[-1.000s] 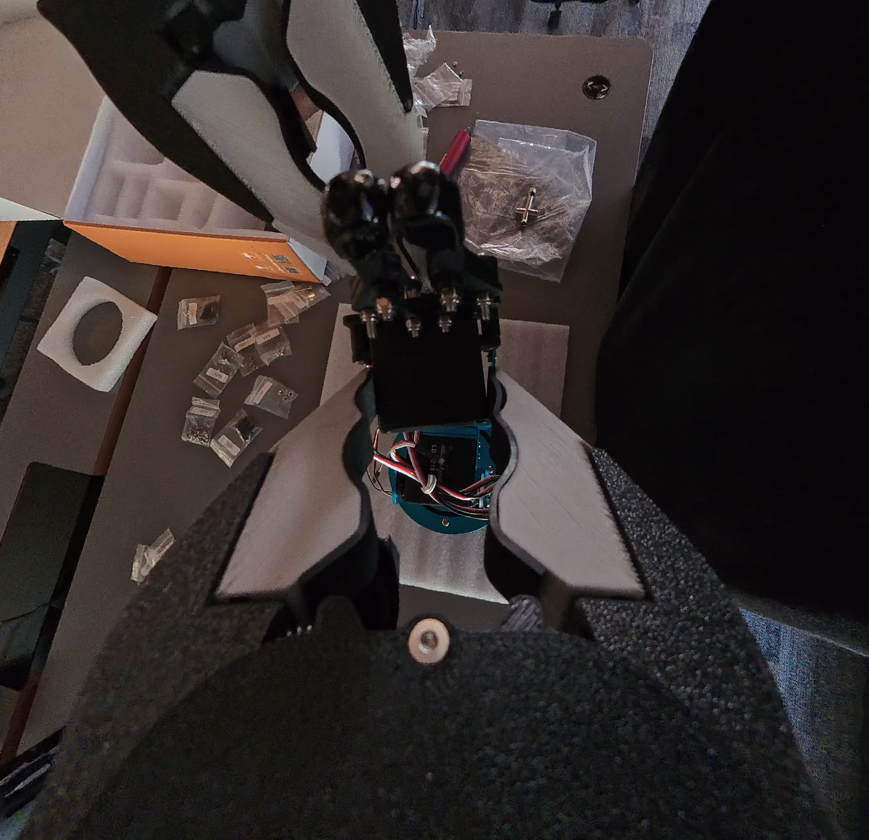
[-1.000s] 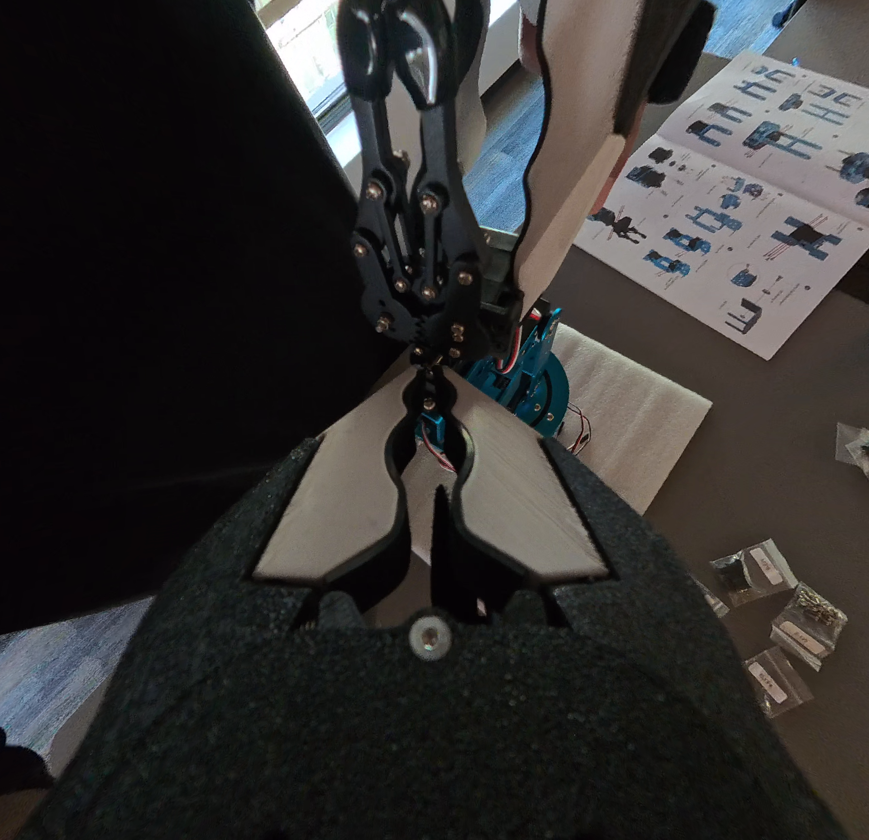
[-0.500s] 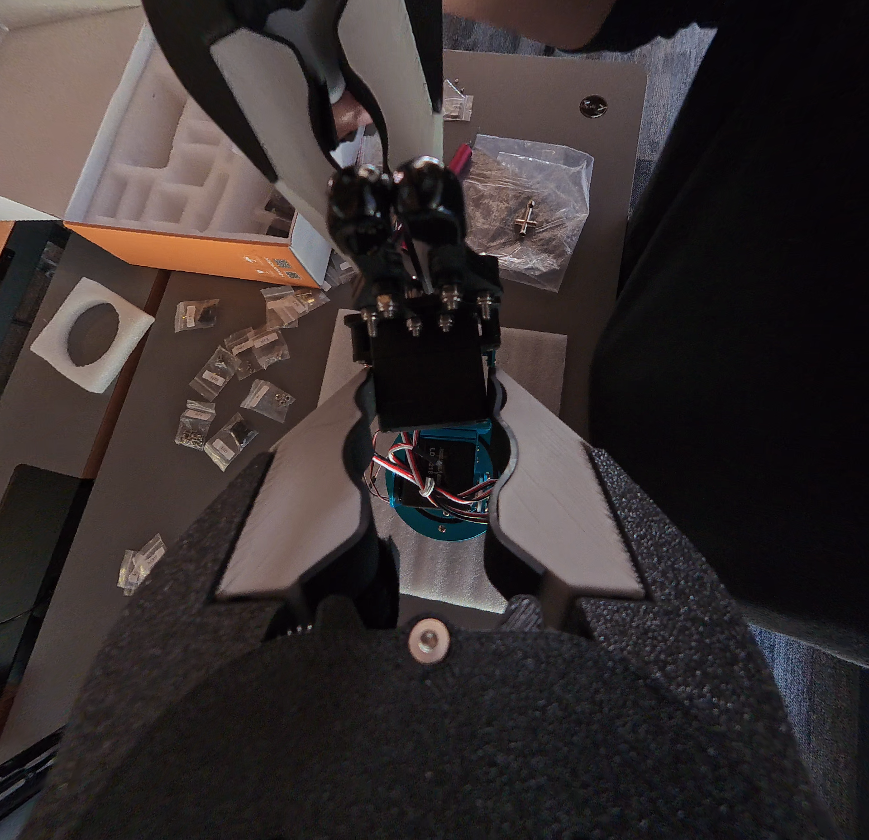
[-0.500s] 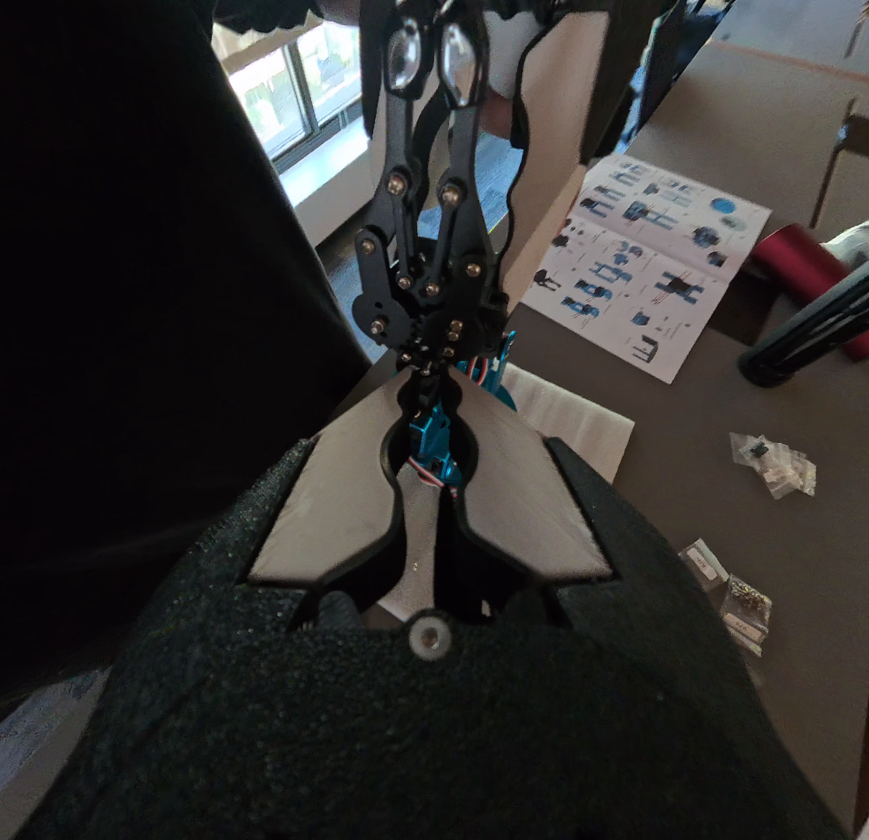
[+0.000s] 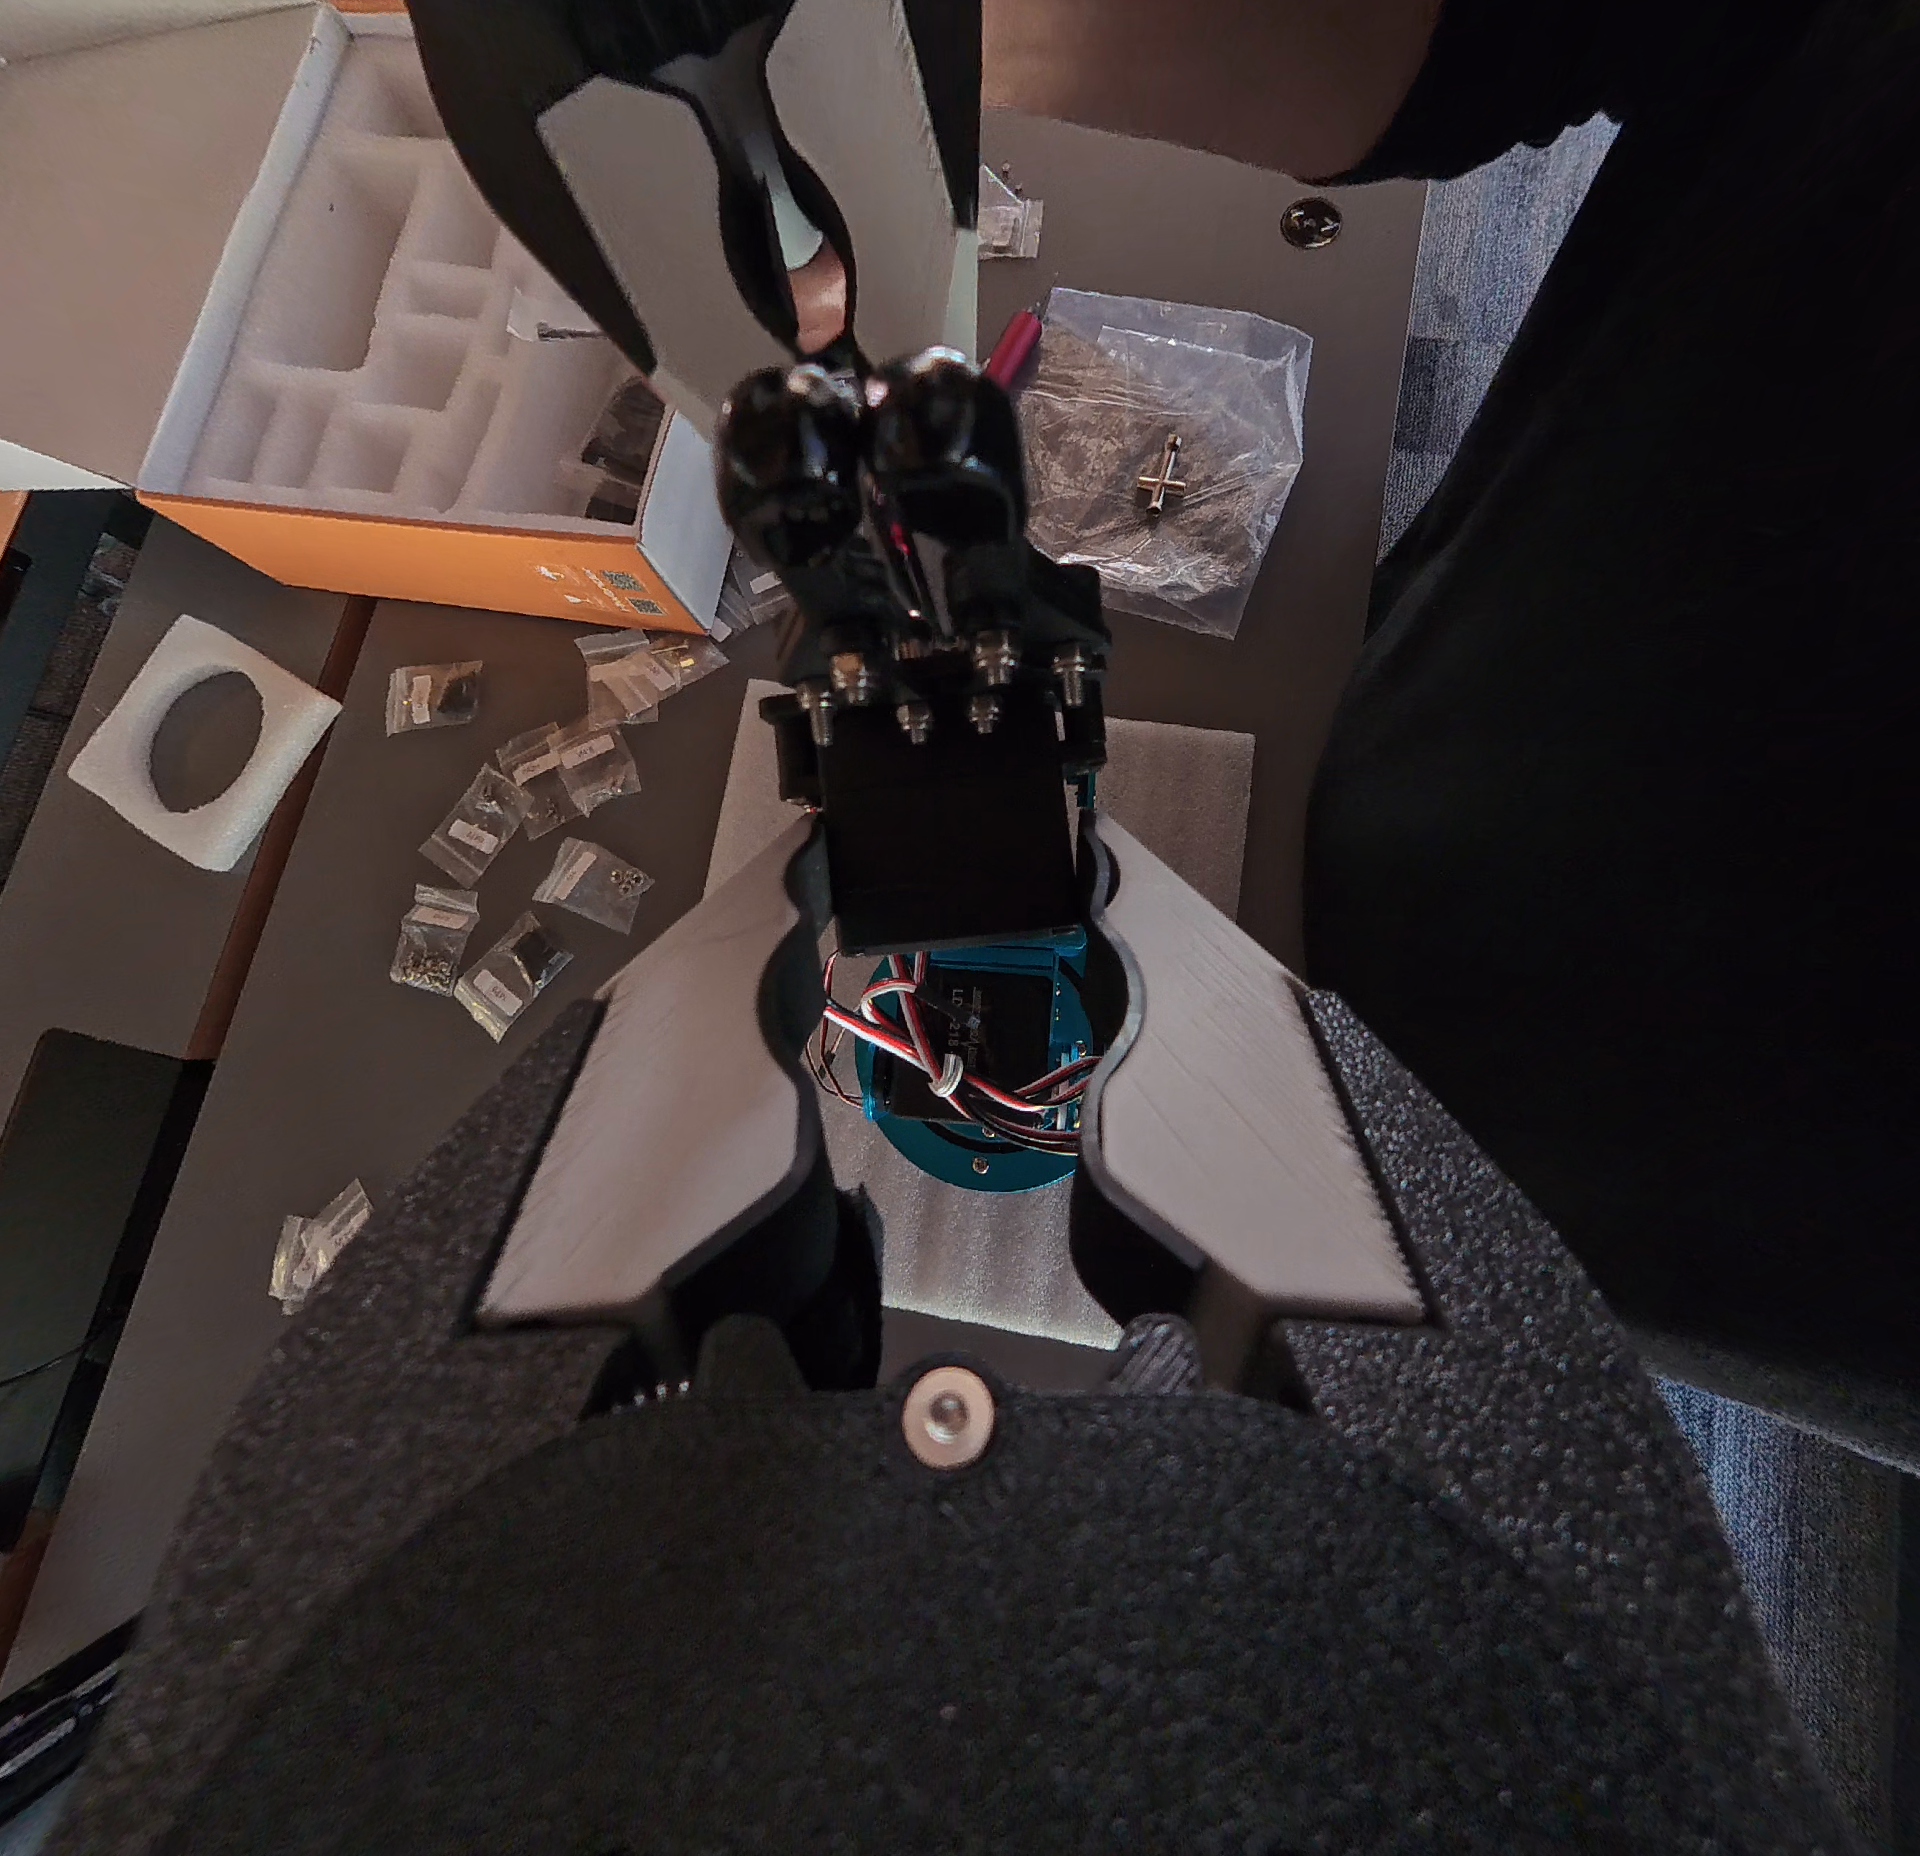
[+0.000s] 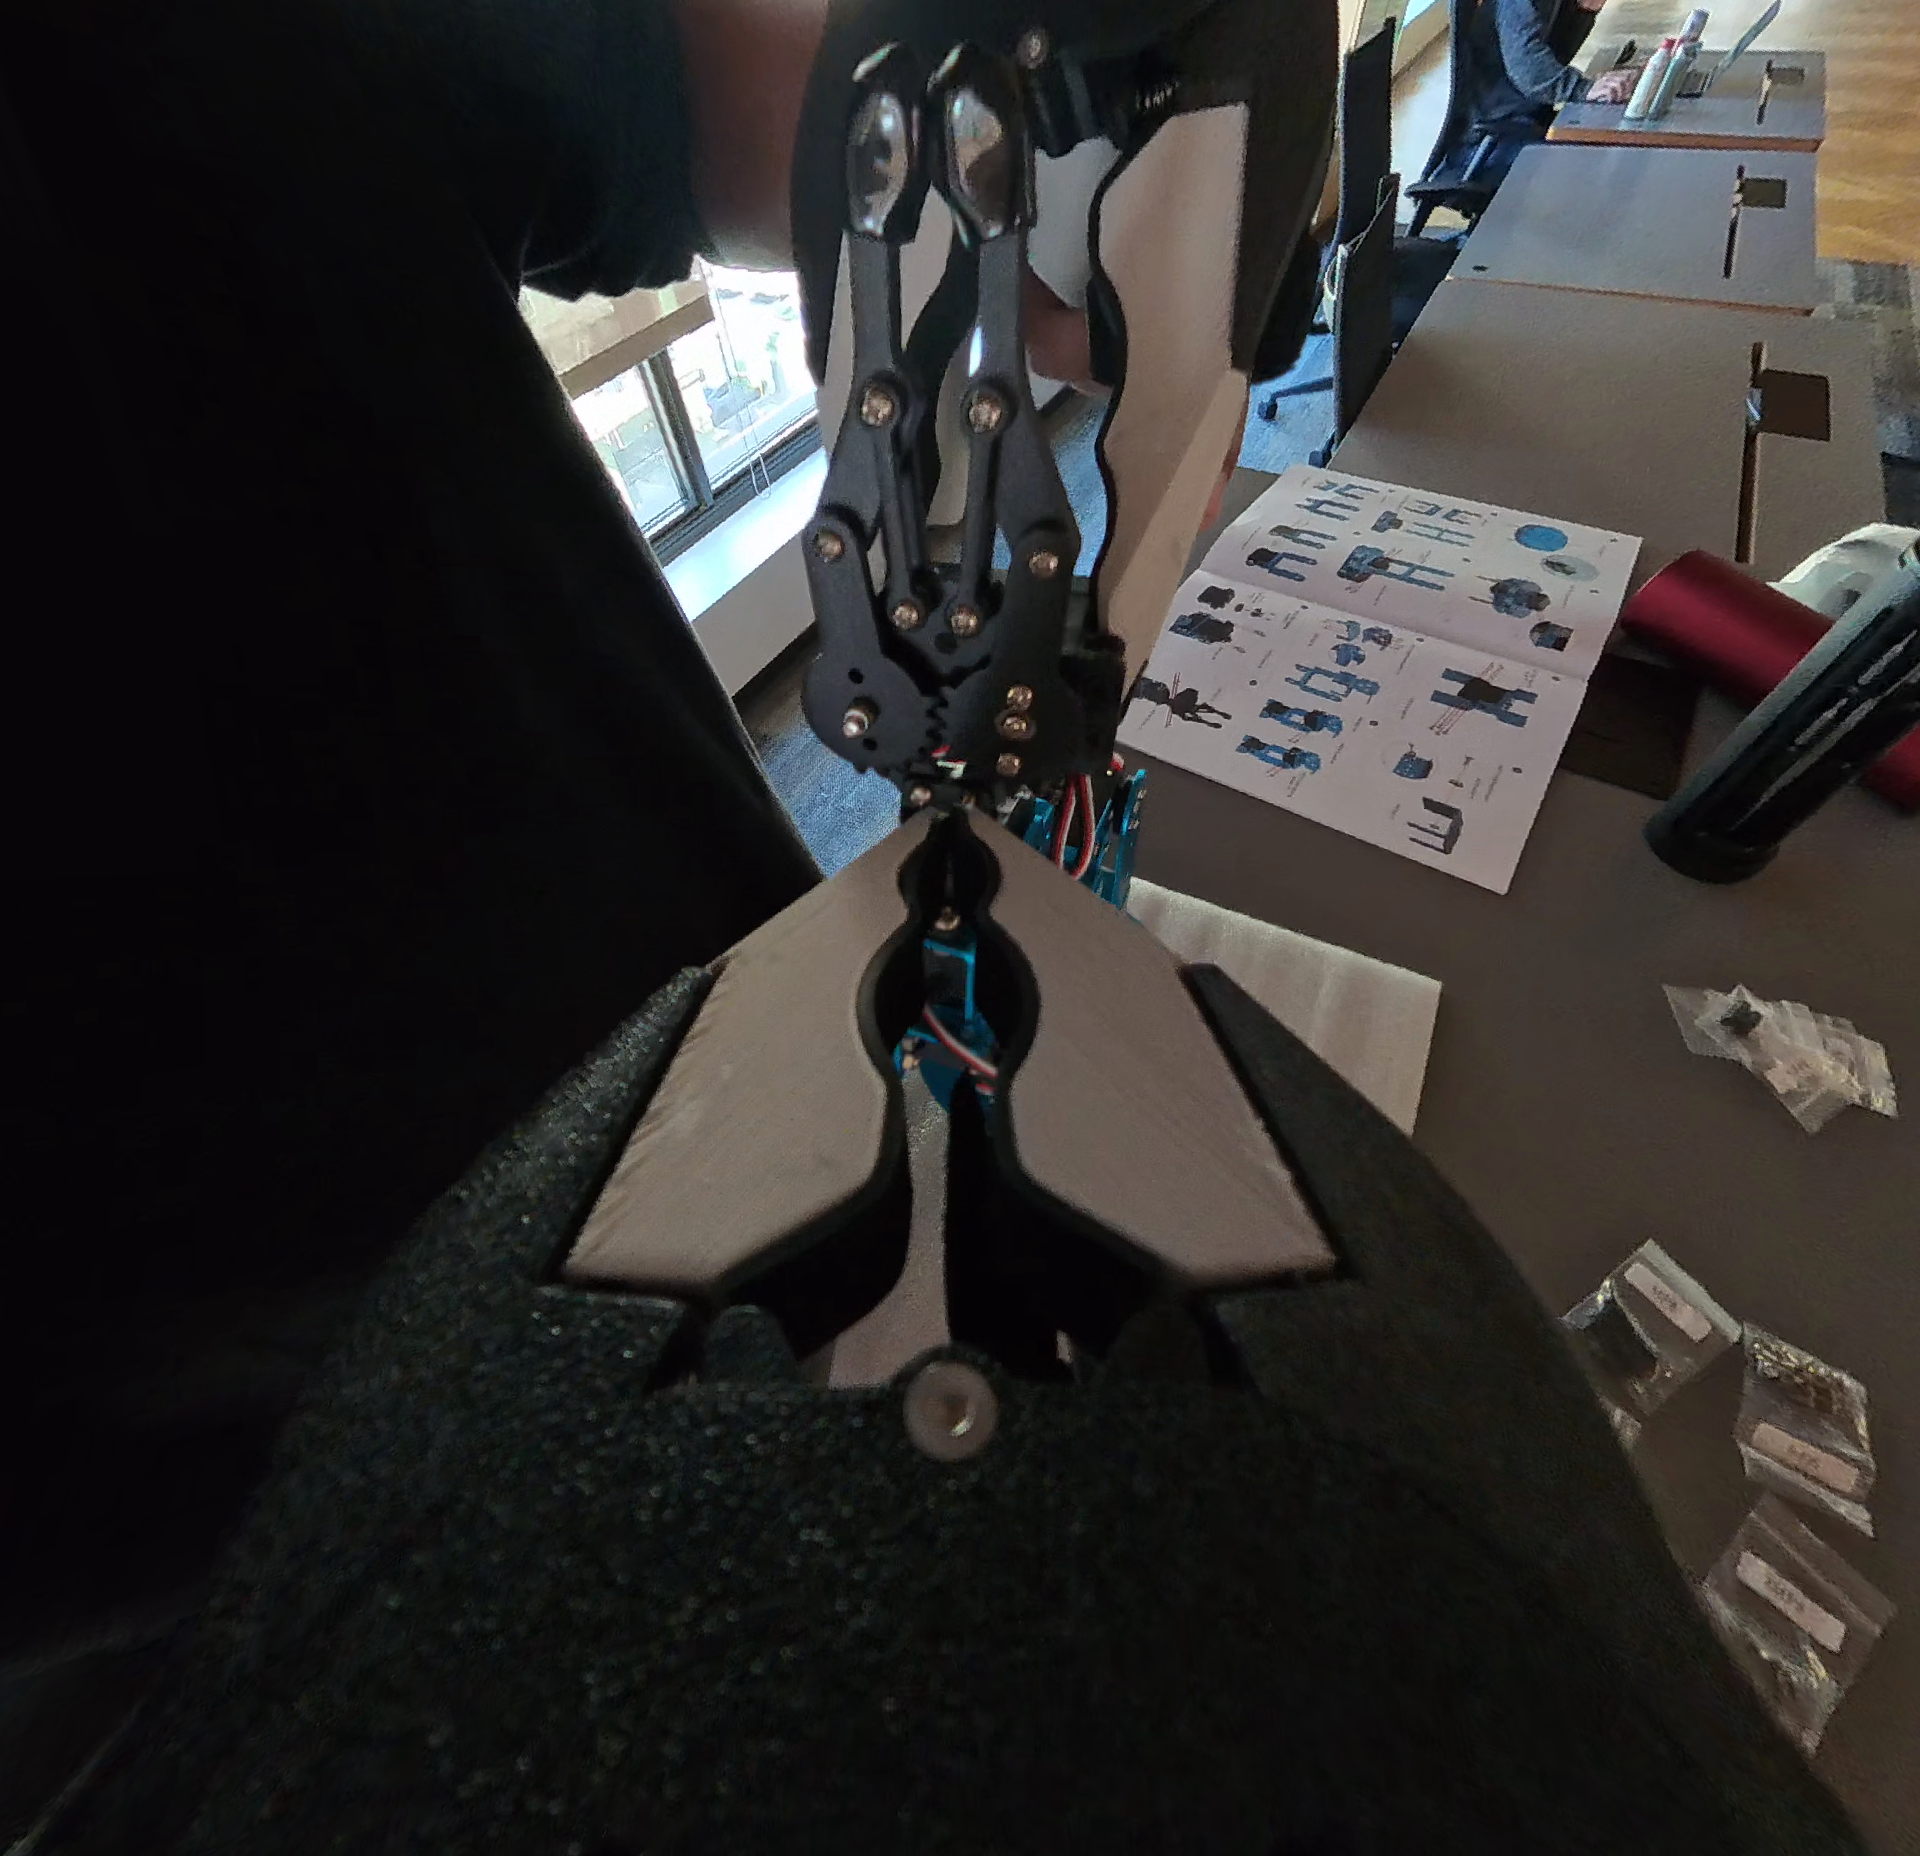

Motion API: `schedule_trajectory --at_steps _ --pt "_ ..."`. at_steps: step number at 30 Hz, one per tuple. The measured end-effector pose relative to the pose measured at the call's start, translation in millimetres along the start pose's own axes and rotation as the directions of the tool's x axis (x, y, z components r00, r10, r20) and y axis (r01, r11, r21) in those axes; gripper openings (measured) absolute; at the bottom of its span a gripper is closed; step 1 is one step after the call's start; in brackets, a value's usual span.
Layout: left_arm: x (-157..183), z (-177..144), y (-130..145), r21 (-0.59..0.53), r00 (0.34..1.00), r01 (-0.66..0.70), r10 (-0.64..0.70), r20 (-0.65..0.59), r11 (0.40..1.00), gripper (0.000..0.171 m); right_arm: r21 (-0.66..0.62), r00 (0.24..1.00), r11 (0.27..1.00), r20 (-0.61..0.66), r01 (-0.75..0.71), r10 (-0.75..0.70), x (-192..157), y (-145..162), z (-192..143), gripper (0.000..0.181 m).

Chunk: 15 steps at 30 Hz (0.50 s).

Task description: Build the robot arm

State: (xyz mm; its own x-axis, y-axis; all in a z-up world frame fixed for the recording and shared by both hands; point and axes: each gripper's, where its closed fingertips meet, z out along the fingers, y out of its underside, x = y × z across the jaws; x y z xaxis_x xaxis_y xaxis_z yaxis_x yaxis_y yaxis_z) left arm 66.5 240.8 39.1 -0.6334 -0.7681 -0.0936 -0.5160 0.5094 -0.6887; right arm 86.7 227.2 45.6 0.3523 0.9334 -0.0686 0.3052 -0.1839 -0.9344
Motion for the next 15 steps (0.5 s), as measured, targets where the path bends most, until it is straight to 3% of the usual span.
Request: schedule_trajectory --at_steps 15 --pt "1.0 0.1 -0.5 -0.005 1.000 -0.002 0.002 0.008 1.000 0.047 -0.004 1.000 1.000 0.005 0.006 -0.006 -1.8 1.7 8.0 0.000"
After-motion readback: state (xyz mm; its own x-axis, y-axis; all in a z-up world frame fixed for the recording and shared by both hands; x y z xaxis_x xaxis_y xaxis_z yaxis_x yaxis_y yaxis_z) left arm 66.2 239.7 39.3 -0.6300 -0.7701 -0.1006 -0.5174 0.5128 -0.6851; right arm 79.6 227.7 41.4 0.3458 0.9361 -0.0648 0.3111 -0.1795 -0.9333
